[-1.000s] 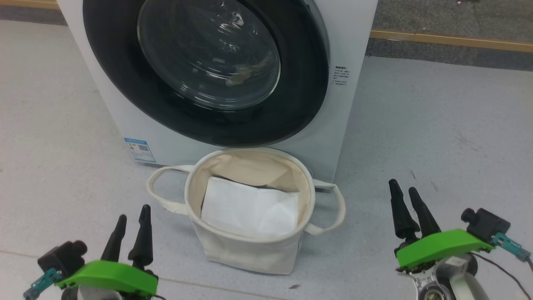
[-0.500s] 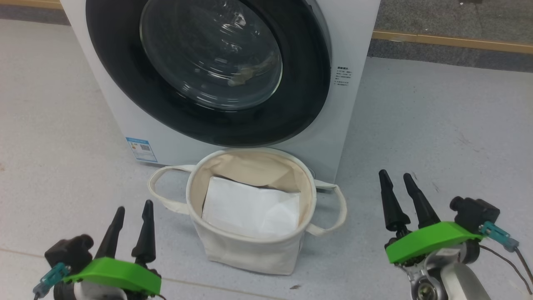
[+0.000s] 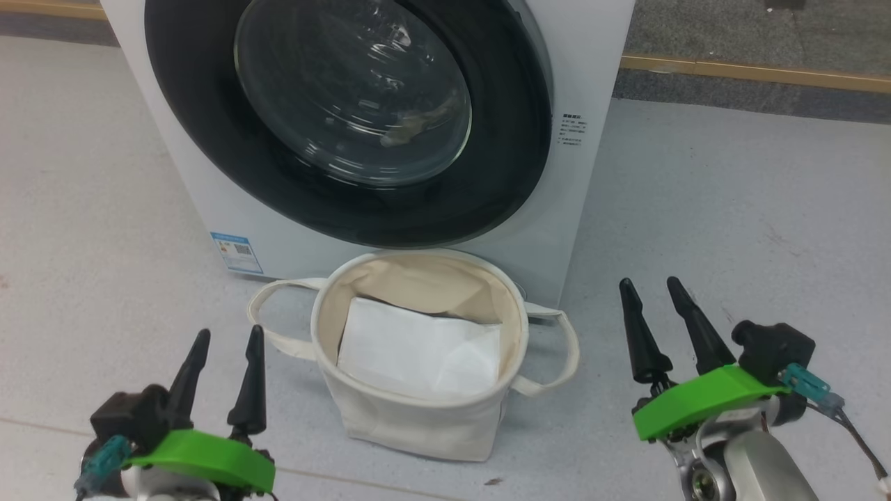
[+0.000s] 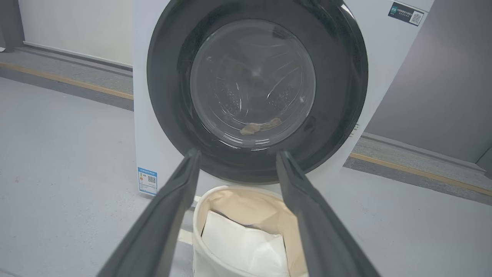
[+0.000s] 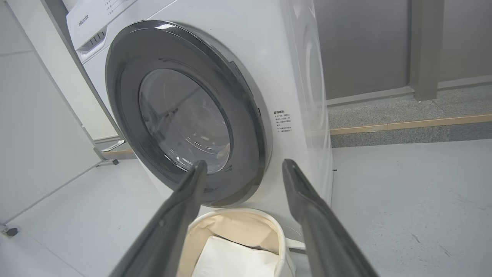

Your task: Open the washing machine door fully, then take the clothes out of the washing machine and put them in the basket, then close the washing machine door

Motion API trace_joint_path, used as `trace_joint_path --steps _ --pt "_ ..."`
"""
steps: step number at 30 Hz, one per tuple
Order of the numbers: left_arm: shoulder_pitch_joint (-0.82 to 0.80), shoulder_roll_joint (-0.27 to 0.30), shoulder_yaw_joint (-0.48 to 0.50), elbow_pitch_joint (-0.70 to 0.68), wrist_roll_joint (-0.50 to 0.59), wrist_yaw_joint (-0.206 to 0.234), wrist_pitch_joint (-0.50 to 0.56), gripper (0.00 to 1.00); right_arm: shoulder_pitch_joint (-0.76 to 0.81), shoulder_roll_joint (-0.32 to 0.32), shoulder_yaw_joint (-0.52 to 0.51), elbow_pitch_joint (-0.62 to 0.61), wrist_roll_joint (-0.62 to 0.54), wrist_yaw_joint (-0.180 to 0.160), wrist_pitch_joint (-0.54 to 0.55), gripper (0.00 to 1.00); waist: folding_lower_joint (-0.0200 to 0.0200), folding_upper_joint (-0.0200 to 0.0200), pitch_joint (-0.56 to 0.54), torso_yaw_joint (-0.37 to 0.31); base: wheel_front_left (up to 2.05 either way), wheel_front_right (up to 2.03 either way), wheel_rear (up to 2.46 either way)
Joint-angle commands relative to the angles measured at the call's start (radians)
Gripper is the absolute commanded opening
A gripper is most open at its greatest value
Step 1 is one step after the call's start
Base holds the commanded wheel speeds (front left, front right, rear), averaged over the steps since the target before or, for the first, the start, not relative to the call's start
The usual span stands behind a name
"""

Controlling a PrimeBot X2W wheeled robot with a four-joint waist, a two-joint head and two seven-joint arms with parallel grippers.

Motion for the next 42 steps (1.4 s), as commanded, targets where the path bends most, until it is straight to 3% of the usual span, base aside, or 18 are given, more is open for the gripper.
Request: trace_joint_path --steps 1,17,42 --pt "-0.065 0.034 0.025 -0.042 0.032 0.006 -0.017 1.0 -0.057 -0.006 0.02 -0.041 -0.037 0.0 -0.014 1.0 0.0 0.0 -0.001 0.0 0.0 0.0 0.0" --pt "-0.084 0.074 -0.011 -0.056 0.181 0.034 -0.064 1.0 -0.072 -0.007 0.026 -0.05 -0.225 0.0 -0.046 1.0 0.0 0.0 -0.004 -0.006 0.0 0.0 0.0" --pt "-0.083 0.075 0.002 -0.051 0.167 0.036 -0.065 1.0 -0.066 -0.007 -0.008 -0.042 -0.218 0.0 -0.044 1.0 0.0 0.0 0.009 -0.008 0.0 0.0 0.0"
